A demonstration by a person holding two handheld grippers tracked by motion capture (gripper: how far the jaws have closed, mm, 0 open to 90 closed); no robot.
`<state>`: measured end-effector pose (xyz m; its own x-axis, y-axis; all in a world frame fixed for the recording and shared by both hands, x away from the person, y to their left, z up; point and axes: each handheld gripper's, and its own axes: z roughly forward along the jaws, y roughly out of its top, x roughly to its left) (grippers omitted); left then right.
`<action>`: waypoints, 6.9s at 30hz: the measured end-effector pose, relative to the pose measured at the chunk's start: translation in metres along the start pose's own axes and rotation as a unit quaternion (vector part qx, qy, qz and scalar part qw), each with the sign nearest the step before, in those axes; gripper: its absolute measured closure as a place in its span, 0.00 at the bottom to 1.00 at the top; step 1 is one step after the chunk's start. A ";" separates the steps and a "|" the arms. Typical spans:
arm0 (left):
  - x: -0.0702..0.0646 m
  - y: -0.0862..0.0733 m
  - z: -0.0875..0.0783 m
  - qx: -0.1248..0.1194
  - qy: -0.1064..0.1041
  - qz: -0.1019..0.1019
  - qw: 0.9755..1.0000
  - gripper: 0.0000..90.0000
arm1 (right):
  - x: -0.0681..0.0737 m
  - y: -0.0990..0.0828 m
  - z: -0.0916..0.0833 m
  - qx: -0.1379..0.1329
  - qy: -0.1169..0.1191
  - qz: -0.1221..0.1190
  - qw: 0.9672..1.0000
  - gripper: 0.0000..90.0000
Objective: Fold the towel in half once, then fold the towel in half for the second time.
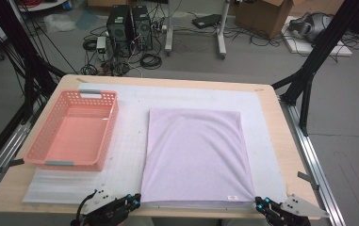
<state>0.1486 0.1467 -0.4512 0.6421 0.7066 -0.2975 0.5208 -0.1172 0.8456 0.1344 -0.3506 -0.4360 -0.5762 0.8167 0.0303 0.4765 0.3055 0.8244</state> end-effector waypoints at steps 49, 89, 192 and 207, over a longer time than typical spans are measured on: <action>0.032 0.029 0.049 0.046 0.039 -0.047 0.997 0.96 | -0.037 0.027 0.057 0.045 -0.035 0.099 0.993 0.97; 0.081 0.097 0.124 0.064 0.136 0.026 0.988 0.96 | -0.058 0.037 0.053 0.012 -0.025 0.070 0.997 0.71; 0.079 0.134 0.107 -0.077 -0.006 0.037 0.996 0.21 | -0.101 0.086 0.068 -0.048 -0.011 0.024 0.998 0.20; 0.119 0.143 0.136 -0.026 0.039 -0.013 0.999 0.23 | -0.116 0.114 0.115 -0.001 -0.002 0.049 0.999 0.20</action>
<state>0.3763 0.1194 -0.4263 0.5823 0.7610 -0.2859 0.5056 -0.0636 0.8604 0.3317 -0.3540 -0.4102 -0.5246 0.8443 0.1089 0.5287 0.2229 0.8190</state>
